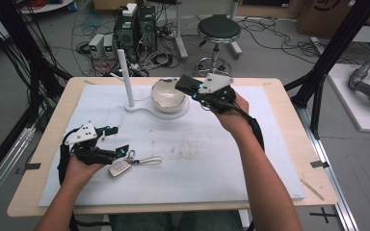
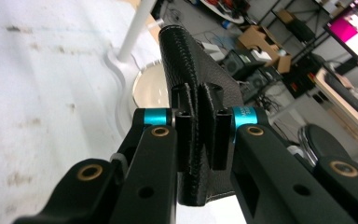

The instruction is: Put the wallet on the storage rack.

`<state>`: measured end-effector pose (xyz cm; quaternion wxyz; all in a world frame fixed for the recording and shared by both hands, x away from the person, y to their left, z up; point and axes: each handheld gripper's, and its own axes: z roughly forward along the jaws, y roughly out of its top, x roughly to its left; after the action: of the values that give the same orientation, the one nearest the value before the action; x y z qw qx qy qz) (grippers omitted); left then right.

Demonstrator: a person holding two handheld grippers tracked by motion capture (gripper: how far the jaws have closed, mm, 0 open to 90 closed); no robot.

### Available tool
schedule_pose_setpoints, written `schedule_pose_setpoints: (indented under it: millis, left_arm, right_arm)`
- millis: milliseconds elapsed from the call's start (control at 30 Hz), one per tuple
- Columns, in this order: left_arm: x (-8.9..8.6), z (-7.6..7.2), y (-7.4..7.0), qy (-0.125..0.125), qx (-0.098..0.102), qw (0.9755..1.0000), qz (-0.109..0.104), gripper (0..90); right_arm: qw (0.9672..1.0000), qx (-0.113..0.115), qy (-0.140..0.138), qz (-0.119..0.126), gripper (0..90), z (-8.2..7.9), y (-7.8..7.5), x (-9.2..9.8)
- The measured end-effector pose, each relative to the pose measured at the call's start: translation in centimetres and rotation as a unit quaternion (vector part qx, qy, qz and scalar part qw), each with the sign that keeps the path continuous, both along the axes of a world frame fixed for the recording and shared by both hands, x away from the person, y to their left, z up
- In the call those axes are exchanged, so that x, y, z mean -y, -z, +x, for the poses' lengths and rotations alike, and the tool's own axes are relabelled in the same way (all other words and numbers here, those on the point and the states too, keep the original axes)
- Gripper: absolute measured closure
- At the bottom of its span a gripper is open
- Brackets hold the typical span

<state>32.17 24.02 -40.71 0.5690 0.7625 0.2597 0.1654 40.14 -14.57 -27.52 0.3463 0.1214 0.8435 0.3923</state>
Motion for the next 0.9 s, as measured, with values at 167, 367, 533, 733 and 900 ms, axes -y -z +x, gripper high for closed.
schedule_pose_setpoints:
  millis: [167,367,533,733,900]
  left_arm:
    - [-0.2,0.0,-0.1,-0.003,0.003,1.0000,0.000,16.3]
    - [-0.3,0.0,0.0,-0.003,0.003,1.0000,-0.001,16.3]
    - [-0.3,0.0,0.0,-0.002,0.002,1.0000,-0.001,16.3]
    - [-0.4,0.0,-0.1,-0.006,0.004,1.0000,-0.002,16.3]
    - [-0.4,0.0,-0.1,-0.005,0.004,1.0000,-0.003,16.3]
  right_arm:
    - [0.9998,-0.004,-0.015,-0.009,85.0,1.4,0.3,-2.6]
    - [0.9996,-0.007,-0.027,-0.012,85.0,2.4,0.8,-4.5]
    - [0.9994,-0.010,-0.030,-0.016,85.0,3.1,1.5,-5.5]
    - [0.9994,-0.017,-0.029,-0.013,85.0,3.5,1.9,-6.0]
    - [0.9991,-0.020,-0.031,-0.021,85.0,3.9,2.3,-6.5]
